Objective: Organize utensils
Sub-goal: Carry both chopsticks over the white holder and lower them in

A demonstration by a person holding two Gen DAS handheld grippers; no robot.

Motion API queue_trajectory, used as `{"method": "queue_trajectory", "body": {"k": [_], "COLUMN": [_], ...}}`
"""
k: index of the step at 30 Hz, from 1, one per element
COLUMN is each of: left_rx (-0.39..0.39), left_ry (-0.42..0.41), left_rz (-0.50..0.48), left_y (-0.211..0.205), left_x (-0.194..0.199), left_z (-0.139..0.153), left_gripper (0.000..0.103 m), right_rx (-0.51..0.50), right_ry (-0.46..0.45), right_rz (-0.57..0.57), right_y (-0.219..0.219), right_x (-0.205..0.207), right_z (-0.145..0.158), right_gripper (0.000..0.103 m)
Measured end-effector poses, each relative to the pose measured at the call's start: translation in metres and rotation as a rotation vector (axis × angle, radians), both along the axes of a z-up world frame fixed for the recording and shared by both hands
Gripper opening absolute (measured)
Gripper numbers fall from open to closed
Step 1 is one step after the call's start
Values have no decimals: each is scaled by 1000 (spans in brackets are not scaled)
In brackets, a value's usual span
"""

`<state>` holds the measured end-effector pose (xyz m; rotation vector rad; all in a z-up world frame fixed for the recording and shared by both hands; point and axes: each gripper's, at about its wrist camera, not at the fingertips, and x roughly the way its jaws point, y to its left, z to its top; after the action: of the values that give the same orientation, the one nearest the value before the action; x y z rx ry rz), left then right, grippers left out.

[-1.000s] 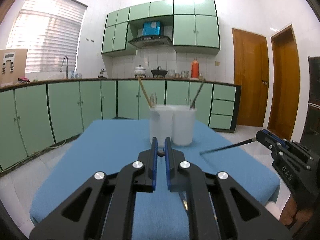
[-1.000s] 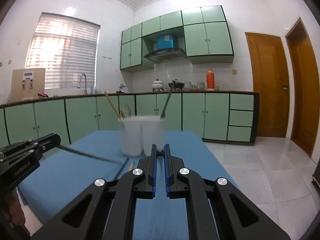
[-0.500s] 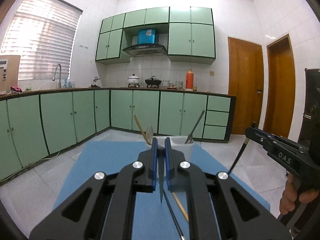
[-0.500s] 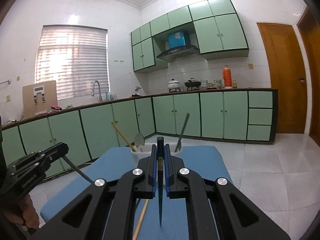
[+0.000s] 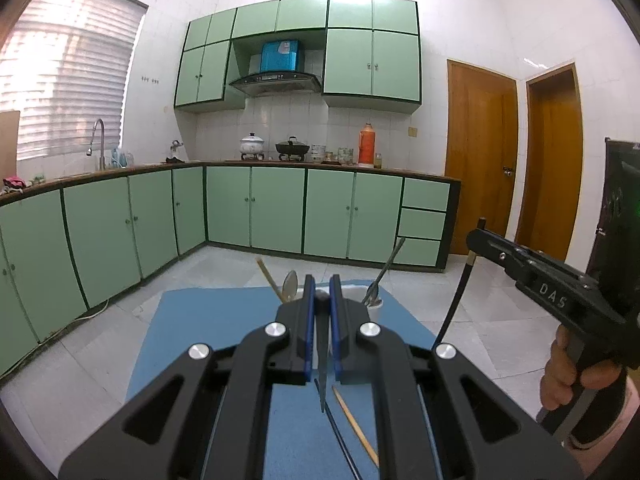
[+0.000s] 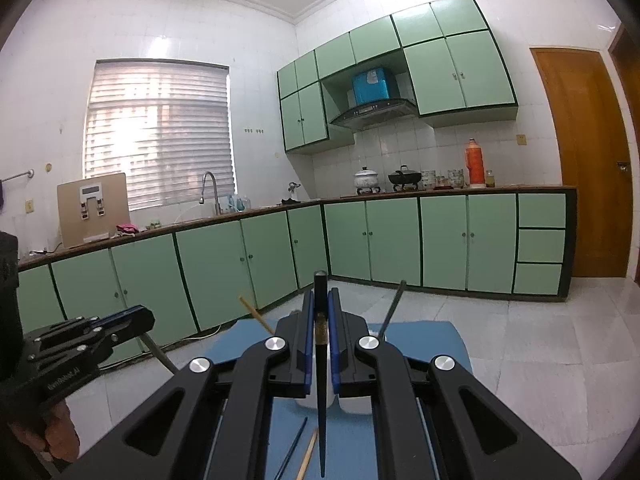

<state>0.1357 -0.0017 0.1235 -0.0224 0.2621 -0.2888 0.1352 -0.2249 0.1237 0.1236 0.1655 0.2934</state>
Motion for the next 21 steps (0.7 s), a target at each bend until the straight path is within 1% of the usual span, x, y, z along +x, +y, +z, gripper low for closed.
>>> {"method": "queue_trajectory", "body": {"k": [5,9,12,16,18,21], "left_rx": [-17,-9,-8,-7,-10,-12], "left_ry": [-45,-122,-156,-177,-177,-176], "left_rz": [-3,10,5,21,28,42], "left_y": [4,-6,-17,-31,-37,-42], "left_x": [14,30,46,76,93,116], "left_z": [27,52,64,70,69,61], "left_gripper": [6,6,6,6,6,6], "right_rx": [28,22,26,13,13,21], "right_ry": [-20,-58,-87,-123,-124,-111], "right_rz": [11,-11,-27,-68,-84,-96], "right_y": [-3,-2,-1,4,6,10], "right_x": [19,37,55,84,99,123], "right_z": [21,43,59,73,72,64], "right_gripper": [7,7,7,7,7,7]}}
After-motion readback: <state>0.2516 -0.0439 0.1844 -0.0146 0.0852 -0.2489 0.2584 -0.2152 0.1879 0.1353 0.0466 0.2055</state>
